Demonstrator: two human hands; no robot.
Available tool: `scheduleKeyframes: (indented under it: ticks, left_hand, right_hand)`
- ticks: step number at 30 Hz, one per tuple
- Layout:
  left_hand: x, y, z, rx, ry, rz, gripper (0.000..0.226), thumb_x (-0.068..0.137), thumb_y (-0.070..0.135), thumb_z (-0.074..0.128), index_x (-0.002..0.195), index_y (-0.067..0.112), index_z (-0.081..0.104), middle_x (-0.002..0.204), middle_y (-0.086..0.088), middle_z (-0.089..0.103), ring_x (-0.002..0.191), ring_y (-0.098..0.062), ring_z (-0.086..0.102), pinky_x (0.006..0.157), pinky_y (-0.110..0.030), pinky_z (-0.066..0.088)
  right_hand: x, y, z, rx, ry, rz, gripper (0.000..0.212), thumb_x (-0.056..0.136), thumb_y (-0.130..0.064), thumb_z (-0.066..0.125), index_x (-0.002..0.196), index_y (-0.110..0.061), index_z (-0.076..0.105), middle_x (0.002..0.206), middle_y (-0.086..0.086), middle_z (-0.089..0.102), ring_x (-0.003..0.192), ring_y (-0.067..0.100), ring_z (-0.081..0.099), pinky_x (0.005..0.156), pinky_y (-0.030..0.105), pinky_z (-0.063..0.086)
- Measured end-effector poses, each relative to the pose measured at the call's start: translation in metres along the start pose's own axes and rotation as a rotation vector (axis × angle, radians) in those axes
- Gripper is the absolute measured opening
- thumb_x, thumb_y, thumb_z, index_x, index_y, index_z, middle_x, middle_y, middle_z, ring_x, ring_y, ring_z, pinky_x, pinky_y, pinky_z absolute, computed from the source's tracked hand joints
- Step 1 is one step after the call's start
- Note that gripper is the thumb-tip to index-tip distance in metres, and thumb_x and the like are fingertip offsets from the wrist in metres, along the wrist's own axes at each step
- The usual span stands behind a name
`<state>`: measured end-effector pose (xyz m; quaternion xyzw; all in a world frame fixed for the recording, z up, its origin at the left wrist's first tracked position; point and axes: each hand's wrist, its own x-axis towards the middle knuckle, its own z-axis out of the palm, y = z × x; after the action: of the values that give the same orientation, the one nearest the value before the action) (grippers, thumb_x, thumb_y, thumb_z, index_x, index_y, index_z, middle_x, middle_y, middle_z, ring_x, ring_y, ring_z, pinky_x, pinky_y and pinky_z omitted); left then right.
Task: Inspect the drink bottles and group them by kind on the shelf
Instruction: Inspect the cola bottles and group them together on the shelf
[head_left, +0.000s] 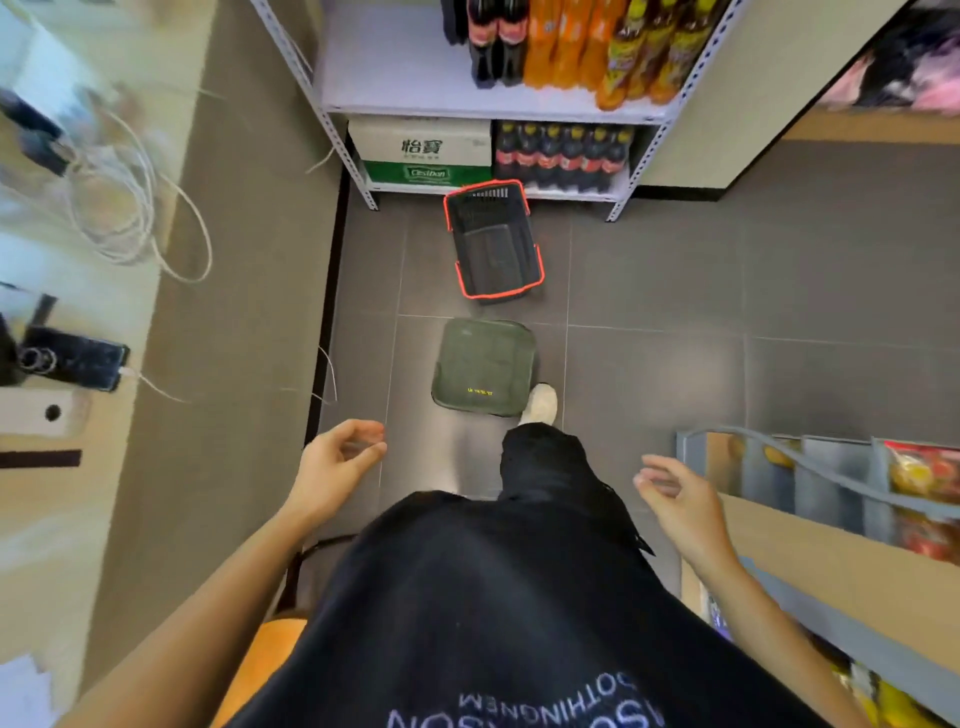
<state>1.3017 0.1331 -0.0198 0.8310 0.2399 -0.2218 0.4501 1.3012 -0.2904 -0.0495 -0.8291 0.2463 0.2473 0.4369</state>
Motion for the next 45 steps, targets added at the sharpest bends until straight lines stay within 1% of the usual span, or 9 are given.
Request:
scheduleKeyframes:
  ticks: [9,13,21,24,27,32,37,41,45]
  left_hand:
    - [0.112,0.075,-0.057,-0.129,0.043,-0.129,0.013,0.093,0.015,0.073,0.106,0.018,0.075,0.105,0.001,0.076,0.098,-0.021,0.072,0.094,-0.037,0.056]
    - [0.181,0.093,-0.089,-0.150,0.015,-0.113,0.015,0.095,0.018,0.070,0.108,0.024,0.073,0.105,0.006,0.075,0.097,-0.010,0.071,0.085,-0.022,0.054]
    - [0.379,0.139,-0.156,-0.093,-0.139,0.046,0.019,0.093,0.014,0.073,0.110,0.023,0.073,0.101,0.010,0.074,0.092,-0.003,0.068,0.080,-0.008,0.050]
    - [0.444,0.171,-0.159,-0.066,-0.173,0.121,0.022,0.092,0.010,0.073,0.113,0.017,0.073,0.103,0.007,0.075,0.094,-0.010,0.070,0.084,-0.011,0.051]
    - [0.505,0.209,-0.143,-0.054,-0.199,0.222,0.024,0.090,0.001,0.071,0.111,0.013,0.072,0.105,-0.003,0.075,0.092,-0.011,0.068,0.091,-0.023,0.051]
    - [0.607,0.242,-0.083,-0.082,-0.193,0.337,0.024,0.091,-0.001,0.071,0.113,0.009,0.070,0.107,-0.015,0.074,0.098,-0.025,0.069,0.093,-0.029,0.052]
    - [0.712,0.235,-0.009,-0.156,-0.060,0.420,0.025,0.091,0.005,0.072,0.113,0.014,0.068,0.105,-0.006,0.072,0.091,-0.017,0.066,0.085,-0.032,0.053]
    - [0.790,0.228,0.039,-0.200,0.144,0.544,0.050,0.088,0.019,0.080,0.133,0.012,0.057,0.127,-0.004,0.065,0.107,-0.020,0.064,0.089,-0.030,0.053]
    - [0.854,0.233,0.069,-0.238,0.246,0.736,0.069,0.087,0.028,0.081,0.144,0.017,0.044,0.146,-0.001,0.052,0.124,-0.020,0.055,0.098,-0.032,0.047]
  right_hand:
    - [0.155,-0.171,-0.015,-0.076,-0.050,-0.117,0.026,0.094,-0.017,0.071,0.120,-0.020,0.070,0.104,-0.003,0.071,0.090,0.010,0.067,0.080,0.020,0.045]
    - [0.219,-0.239,0.002,-0.099,-0.022,-0.158,0.027,0.093,-0.015,0.071,0.120,-0.018,0.070,0.103,-0.002,0.071,0.086,-0.006,0.063,0.075,0.006,0.042]
    - [0.301,-0.325,0.057,-0.066,0.012,-0.069,0.032,0.093,-0.012,0.074,0.123,-0.018,0.069,0.109,-0.001,0.071,0.094,0.002,0.066,0.079,0.004,0.046]
    - [0.325,-0.339,0.067,-0.056,0.041,-0.041,0.032,0.090,-0.006,0.075,0.121,-0.015,0.070,0.112,0.003,0.074,0.096,0.011,0.069,0.091,0.018,0.051]
    - [0.362,-0.350,0.077,-0.044,0.063,-0.082,0.030,0.088,-0.002,0.075,0.114,-0.018,0.072,0.106,0.001,0.074,0.087,0.000,0.069,0.096,0.032,0.055]
    - [0.470,-0.361,0.103,-0.013,0.039,-0.277,0.035,0.087,-0.011,0.080,0.110,-0.034,0.069,0.105,-0.009,0.074,0.084,-0.002,0.067,0.080,0.009,0.050]
    - [0.597,-0.359,0.136,0.057,0.057,-0.496,0.031,0.087,-0.012,0.079,0.111,-0.030,0.070,0.105,-0.010,0.073,0.085,0.001,0.068,0.080,0.011,0.051]
    - [0.685,-0.342,0.167,0.086,0.109,-0.659,0.031,0.087,-0.012,0.079,0.112,-0.027,0.069,0.108,-0.003,0.072,0.092,0.012,0.068,0.083,0.021,0.055]
    - [0.758,-0.331,0.190,-0.083,0.223,-0.875,0.037,0.087,-0.020,0.079,0.123,-0.019,0.070,0.122,-0.003,0.067,0.115,0.012,0.058,0.100,0.020,0.042]
